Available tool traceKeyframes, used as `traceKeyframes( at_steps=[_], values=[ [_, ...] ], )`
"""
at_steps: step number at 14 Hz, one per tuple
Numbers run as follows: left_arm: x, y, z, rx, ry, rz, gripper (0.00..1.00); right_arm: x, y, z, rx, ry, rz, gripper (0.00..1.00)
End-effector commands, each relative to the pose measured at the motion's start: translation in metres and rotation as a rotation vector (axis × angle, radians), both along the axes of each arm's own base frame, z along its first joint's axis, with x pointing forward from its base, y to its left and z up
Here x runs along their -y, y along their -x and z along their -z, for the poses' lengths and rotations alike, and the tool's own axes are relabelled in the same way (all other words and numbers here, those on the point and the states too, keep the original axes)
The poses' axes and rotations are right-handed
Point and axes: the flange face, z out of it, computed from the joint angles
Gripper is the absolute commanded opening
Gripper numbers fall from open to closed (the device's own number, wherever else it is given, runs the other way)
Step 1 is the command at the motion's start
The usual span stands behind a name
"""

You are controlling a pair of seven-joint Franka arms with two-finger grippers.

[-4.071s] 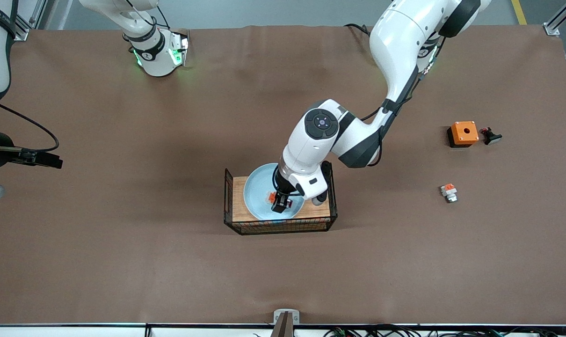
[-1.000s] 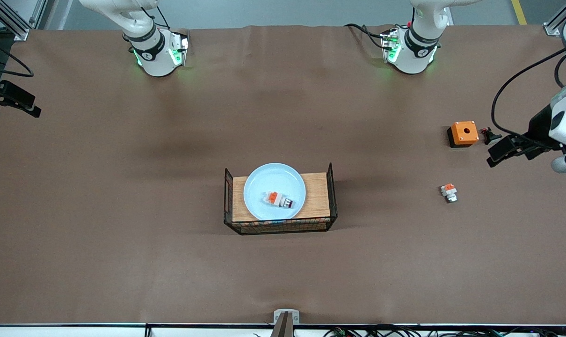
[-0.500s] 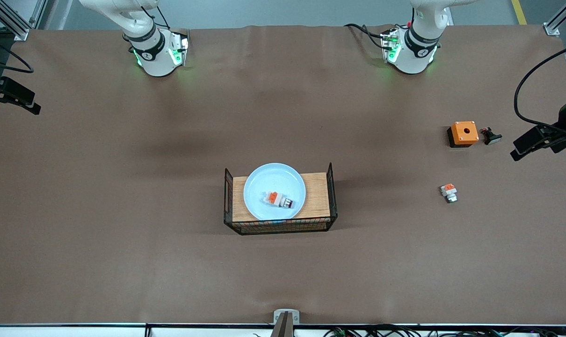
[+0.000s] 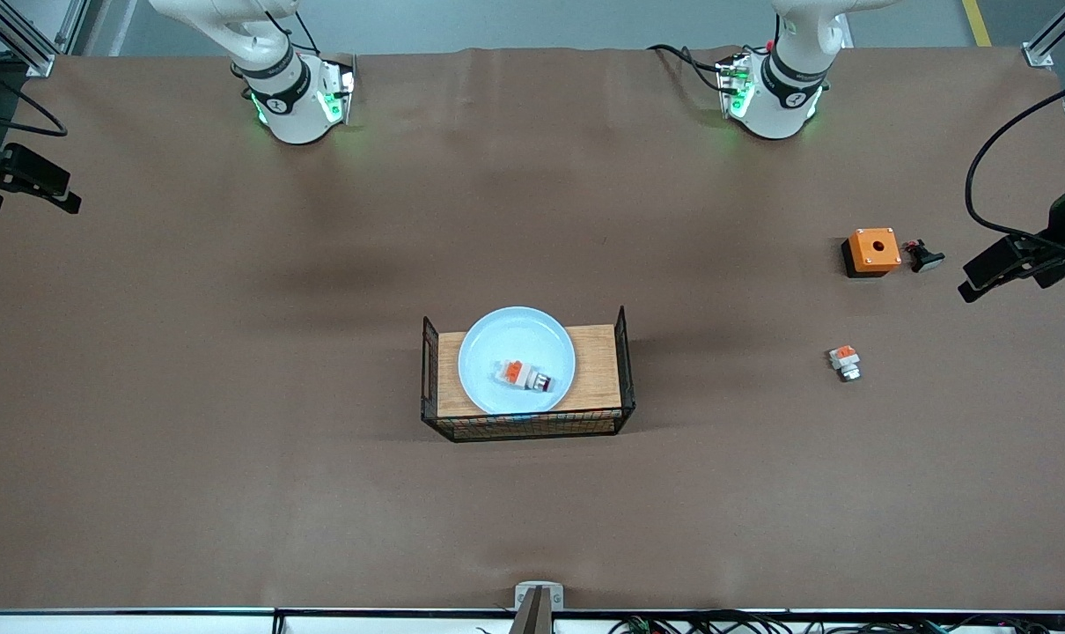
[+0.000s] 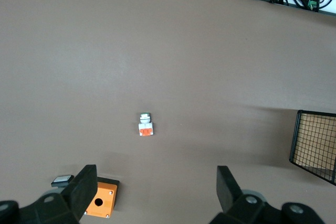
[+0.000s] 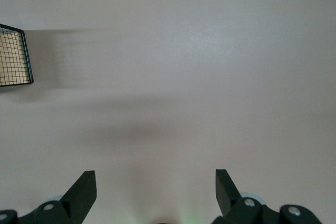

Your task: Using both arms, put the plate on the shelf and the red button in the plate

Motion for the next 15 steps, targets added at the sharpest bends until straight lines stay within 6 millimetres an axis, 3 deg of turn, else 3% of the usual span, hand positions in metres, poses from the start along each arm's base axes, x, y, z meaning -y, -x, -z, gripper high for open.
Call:
traceKeyframes(
  at_steps=[1, 11, 15],
  values=[
    [0.002, 0.0026, -0.0046, -0.008, 0.016, 0.01, 1.0, 0.0006, 0.0123, -0.0042, 0.018, -0.01, -0.005, 1.0],
    [0.0089, 0.0014, -0.0002, -0.016, 0.014, 0.021, 1.0, 0.001, 0.0106, -0.0057, 0.035, -0.007, -0.002, 1.0],
    [0.0033, 0.0017, -0.001, -0.014, 0.008, 0.01, 1.0, -0.0002, 0.0064, -0.0072, 0.065, -0.004, -0.012, 1.0]
  ],
)
